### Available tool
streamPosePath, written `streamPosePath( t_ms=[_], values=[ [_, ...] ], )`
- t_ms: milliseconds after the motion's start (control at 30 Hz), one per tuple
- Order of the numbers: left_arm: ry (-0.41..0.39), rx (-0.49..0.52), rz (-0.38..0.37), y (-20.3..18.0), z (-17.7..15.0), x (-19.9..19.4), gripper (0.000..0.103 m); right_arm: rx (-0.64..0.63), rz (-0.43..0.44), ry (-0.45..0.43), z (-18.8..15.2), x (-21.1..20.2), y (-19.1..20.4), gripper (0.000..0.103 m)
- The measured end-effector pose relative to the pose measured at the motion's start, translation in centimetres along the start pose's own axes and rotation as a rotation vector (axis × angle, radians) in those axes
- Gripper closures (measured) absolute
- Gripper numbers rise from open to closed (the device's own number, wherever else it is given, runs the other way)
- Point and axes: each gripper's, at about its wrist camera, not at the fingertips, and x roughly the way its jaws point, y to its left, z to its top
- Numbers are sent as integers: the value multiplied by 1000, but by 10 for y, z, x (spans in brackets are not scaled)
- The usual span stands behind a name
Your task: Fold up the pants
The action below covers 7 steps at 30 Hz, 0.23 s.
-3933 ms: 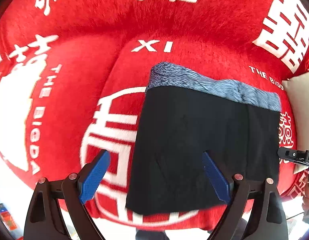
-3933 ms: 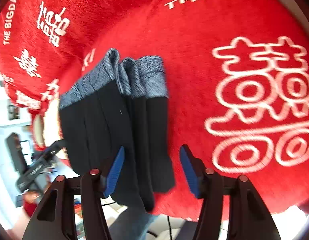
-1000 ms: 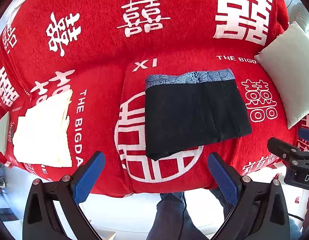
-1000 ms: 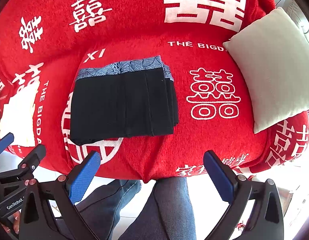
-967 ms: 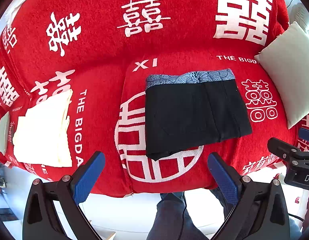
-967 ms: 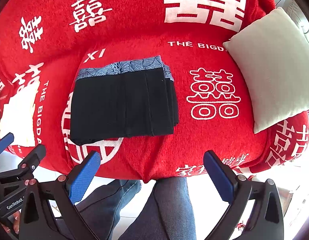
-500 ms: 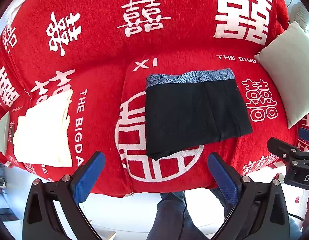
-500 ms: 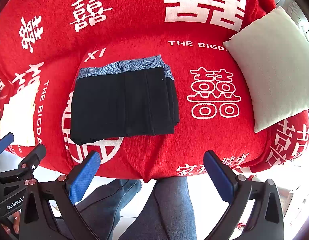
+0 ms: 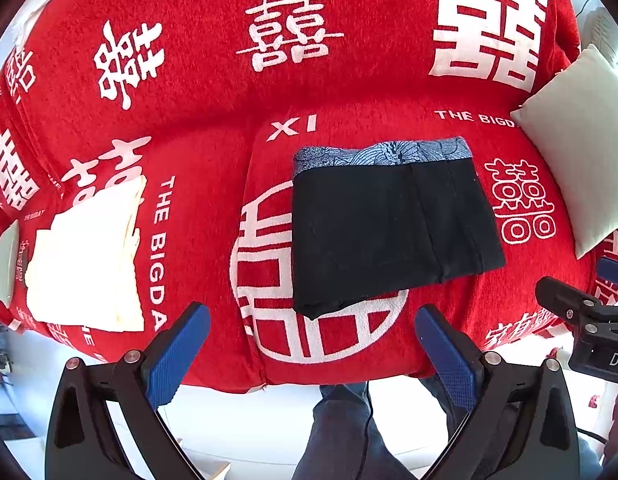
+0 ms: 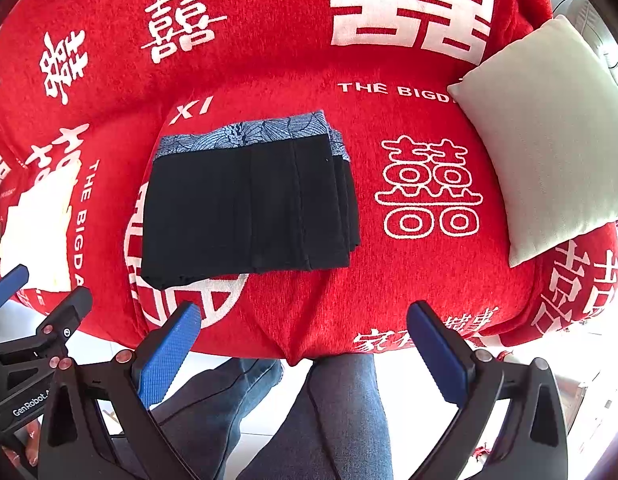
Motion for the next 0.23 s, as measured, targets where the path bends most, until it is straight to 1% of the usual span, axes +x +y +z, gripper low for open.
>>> streamPosePath(
  t_ms=[133, 233],
  values=[
    [-24, -9, -4, 0, 0, -4, 0, 0, 0, 0, 0, 0, 1, 0],
    [-22, -2, -3, -2, 0, -4, 0, 0, 1, 0, 0, 0, 1, 0]
  ],
)
